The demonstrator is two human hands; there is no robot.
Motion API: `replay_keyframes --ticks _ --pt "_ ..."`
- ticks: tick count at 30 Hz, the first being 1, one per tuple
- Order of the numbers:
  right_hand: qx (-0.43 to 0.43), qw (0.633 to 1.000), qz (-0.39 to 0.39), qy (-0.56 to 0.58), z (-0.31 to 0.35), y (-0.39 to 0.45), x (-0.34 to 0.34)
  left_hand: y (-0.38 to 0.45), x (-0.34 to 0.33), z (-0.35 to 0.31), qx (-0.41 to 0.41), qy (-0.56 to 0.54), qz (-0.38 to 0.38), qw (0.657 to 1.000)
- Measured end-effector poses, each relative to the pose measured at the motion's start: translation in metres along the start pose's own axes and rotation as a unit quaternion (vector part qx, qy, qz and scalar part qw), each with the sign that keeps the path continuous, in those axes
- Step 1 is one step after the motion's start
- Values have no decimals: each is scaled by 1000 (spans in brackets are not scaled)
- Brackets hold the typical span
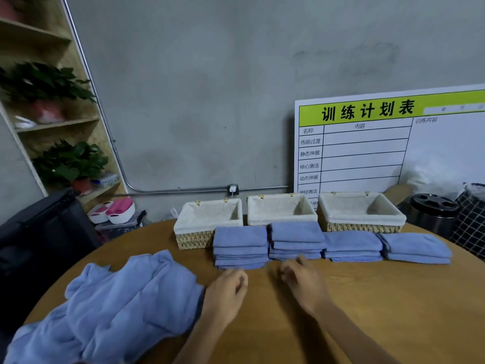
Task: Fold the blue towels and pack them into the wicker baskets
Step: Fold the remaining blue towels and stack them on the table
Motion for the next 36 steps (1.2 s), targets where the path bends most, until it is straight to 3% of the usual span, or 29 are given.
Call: replay_keyframes --ticks 4,11,16,18,22,25,28,31,36 --pt "-6 1000 21 -6 -12 -41 -19 -41 -28 5 13 31 -2 999" --pt "36 995 -60 -74 -11 -52 -34 -50 -27 0 7 52 -62 997" --pt "46 992 -63 -104 -2 -53 -33 -48 -19 -2 -6 31 -34 999" --pt "50 996 -40 -67 12 -49 -36 -45 -4 4 -22 34 -28 999" --pt "87 992 18 87 76 -31 -49 -39 65 41 -13 73 -95 993" --pt "80 979 78 169 134 -17 -75 -34 114 86 25 165 -87 982" --pt "71 977 114 164 181 -9 -105 -37 139 129 72 214 -67 972" --pt "56 981 122 142 204 -9 -123 -45 138 154 95 146 -57 983" --pt "26 977 88 191 203 -8 -133 -54 127 163 114 124 -119 979"
Point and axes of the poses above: each hand's wrist, its own y-axis towards the middle knuckle, its own x-axis out of the back of the hand, z = x × y, the point moved 5 cm from there along y, towards the middle knuckle, and after that the axes turned 5 degrees about -x, right-handed, at the moved point
